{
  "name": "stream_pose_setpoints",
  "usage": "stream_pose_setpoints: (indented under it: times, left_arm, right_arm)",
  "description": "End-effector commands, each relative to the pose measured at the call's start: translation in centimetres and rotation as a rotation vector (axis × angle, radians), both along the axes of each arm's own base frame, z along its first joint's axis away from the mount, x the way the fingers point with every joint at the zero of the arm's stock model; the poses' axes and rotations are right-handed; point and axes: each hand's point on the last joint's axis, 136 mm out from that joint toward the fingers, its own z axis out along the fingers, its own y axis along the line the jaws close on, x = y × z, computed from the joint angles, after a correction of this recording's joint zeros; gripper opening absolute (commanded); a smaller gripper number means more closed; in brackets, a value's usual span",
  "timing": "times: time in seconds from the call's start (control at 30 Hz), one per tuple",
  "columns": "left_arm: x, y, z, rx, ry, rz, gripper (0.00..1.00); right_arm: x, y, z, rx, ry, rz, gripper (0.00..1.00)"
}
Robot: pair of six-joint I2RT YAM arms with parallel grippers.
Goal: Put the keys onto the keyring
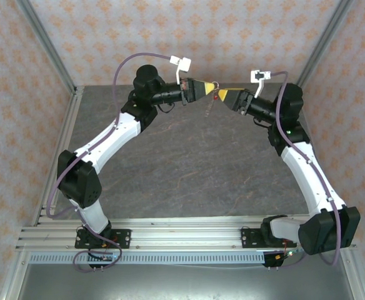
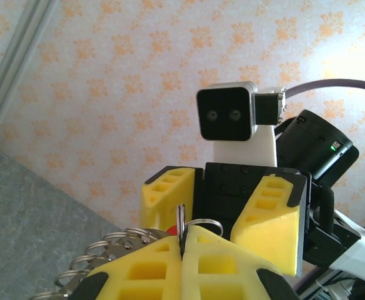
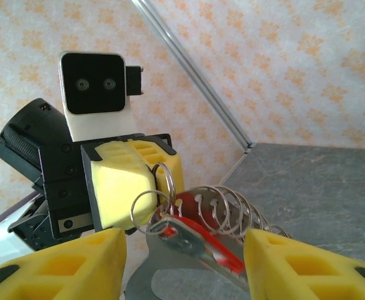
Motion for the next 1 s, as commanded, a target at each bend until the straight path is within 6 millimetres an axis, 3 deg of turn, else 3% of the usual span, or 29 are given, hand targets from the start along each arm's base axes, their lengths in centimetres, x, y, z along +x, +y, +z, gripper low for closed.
stream_pose_setpoints:
  times: [0.0, 0.4, 0.6, 0.87, 0.97]
  left_arm:
    - [-2.8, 0.3, 4.6, -0.047, -0.123, -0.059, 0.00]
    - [-2.9, 0.4, 4.8, -0.037, -0.134, -0.042, 0.00]
    - [-2.9, 0.5, 4.9, -0.036, -0.136, -0.038, 0.00]
    - [-2.7, 0.5, 5.0, -0.038, -0.138, -0.029, 0.00]
    - [-2.7, 0.5, 5.1, -0.041, -0.140, -0.024, 0.00]
  right_arm:
    - [-1.0, 0.7, 2.6, 0.004, -0.101, 0.054, 0.52]
    - [-2.7, 1.1, 1.7, -0.024, -0.101, 0.085, 0.43]
    - [-2.8, 1.2, 1.3, -0.027, -0.092, 0.096, 0.24]
    - [-2.8, 1.2, 0.4, -0.032, -0.069, 0.103, 0.23]
    - [-2.9, 1.3, 0.3, -0.031, -0.069, 0.109, 0.11]
